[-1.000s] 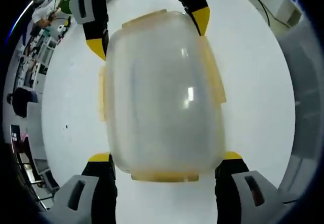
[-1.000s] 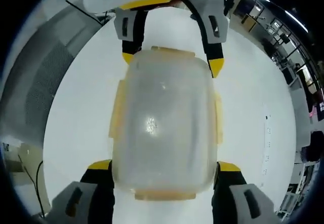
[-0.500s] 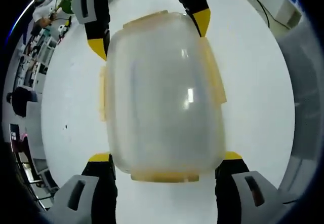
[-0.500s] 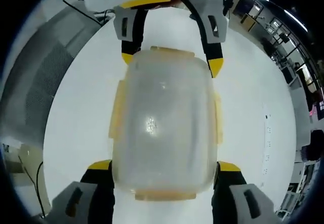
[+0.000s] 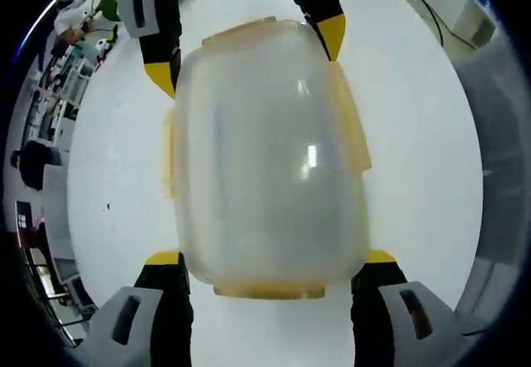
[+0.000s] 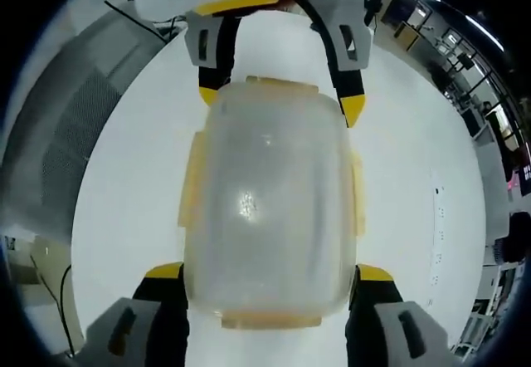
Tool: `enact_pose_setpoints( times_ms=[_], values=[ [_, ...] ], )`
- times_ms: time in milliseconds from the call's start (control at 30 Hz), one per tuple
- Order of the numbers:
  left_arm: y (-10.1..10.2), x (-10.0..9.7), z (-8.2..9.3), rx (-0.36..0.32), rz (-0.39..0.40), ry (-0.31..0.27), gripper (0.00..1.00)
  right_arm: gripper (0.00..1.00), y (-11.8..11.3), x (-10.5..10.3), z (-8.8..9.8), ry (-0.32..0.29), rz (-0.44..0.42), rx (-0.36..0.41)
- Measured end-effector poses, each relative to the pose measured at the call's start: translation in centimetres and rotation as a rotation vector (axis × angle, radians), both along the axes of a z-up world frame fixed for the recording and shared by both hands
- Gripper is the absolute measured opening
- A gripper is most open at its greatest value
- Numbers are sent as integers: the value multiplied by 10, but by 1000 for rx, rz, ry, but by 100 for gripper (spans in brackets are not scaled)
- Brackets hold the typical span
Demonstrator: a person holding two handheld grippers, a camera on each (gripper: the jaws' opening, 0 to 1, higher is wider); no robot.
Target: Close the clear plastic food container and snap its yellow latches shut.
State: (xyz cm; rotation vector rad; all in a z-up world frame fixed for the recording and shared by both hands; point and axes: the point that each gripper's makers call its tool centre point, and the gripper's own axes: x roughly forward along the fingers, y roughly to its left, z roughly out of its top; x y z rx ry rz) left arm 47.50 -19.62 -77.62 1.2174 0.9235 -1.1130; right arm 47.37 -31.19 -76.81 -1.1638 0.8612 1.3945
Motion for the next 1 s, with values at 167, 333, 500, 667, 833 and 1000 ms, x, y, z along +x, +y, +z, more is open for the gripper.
enact_pose_setpoints(
  times_ms=[167,333,500,667,833,1000],
  values=[
    [0,0,1,-4,1,0,77,77,0,1,-1,-1,0,-9],
    [0,-1,1,-6,2,-1,77,77,0,1,0,-3,-4,-15],
    [1,-1,1,-4,-6,0,77,77,1,-1,-1,2,-10,-14],
    [5,-3,1,-2,-14,1,77,77,5,-4,0,2,-18,-17],
    [11,-5,1,3,-23,1,77,77,11,-7,-1,3,-26,-19],
    [21,-8,0,13,-31,1,77,77,20,-10,-1,4,-34,-22]
  ],
)
